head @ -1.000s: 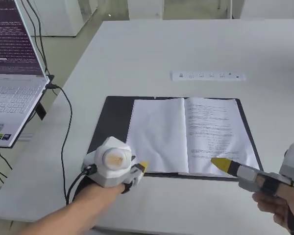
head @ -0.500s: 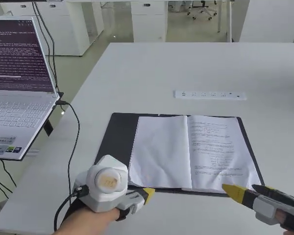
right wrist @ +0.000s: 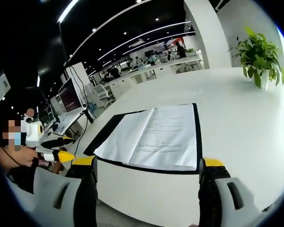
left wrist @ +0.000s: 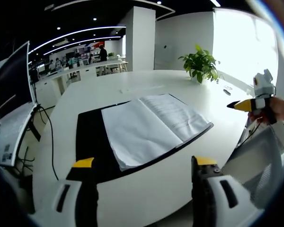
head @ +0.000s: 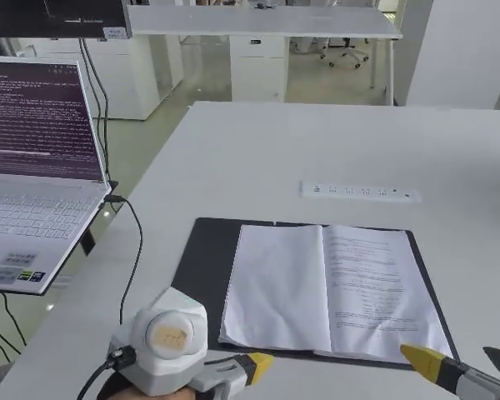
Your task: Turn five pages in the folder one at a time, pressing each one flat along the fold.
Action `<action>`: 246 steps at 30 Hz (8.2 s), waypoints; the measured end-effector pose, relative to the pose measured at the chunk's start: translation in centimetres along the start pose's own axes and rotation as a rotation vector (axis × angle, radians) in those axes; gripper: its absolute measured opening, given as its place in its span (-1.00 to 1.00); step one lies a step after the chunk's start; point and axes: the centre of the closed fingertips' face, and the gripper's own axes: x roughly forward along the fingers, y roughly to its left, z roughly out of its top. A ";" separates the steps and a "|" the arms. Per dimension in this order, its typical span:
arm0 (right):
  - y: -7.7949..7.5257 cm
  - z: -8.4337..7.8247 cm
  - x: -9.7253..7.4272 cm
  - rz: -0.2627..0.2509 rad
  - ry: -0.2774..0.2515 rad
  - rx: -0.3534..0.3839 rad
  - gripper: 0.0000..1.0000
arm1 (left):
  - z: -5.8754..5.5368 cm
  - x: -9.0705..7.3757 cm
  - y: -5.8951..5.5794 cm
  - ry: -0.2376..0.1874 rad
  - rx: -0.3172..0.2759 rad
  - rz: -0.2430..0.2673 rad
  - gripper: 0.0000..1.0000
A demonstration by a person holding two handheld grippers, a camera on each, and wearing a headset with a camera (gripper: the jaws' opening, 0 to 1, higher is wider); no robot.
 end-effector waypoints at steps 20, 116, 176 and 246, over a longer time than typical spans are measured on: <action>-1.2 1.5 -1.0 -0.042 -0.059 0.007 0.97 | 2.9 -0.9 1.1 -0.072 0.001 0.026 0.76; -7.6 -3.5 4.7 0.056 -0.044 0.133 0.33 | 1.1 21.7 -18.2 -0.049 0.235 -0.250 -0.36; -8.8 -3.4 8.0 0.076 -0.004 0.171 -0.30 | 1.7 22.1 -16.6 -0.059 0.237 -0.194 -0.93; 7.8 2.2 10.3 0.338 -0.064 0.185 -1.00 | 3.4 10.0 -4.7 -0.099 0.117 -0.102 -0.61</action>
